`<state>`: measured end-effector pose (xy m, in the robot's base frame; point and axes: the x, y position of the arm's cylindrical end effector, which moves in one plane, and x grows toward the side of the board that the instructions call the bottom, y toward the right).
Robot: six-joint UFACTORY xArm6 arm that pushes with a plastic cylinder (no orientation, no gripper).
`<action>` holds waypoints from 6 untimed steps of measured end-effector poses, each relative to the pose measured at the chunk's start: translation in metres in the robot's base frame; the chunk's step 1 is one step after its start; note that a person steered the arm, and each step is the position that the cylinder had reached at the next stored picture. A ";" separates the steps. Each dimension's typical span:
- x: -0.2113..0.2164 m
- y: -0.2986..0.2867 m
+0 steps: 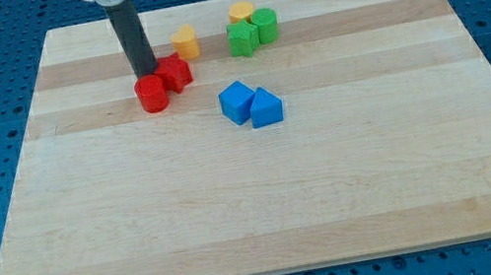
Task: Move the red circle left to the red star
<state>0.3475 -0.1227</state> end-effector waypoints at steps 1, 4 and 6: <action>0.029 0.029; -0.027 -0.005; 0.037 0.067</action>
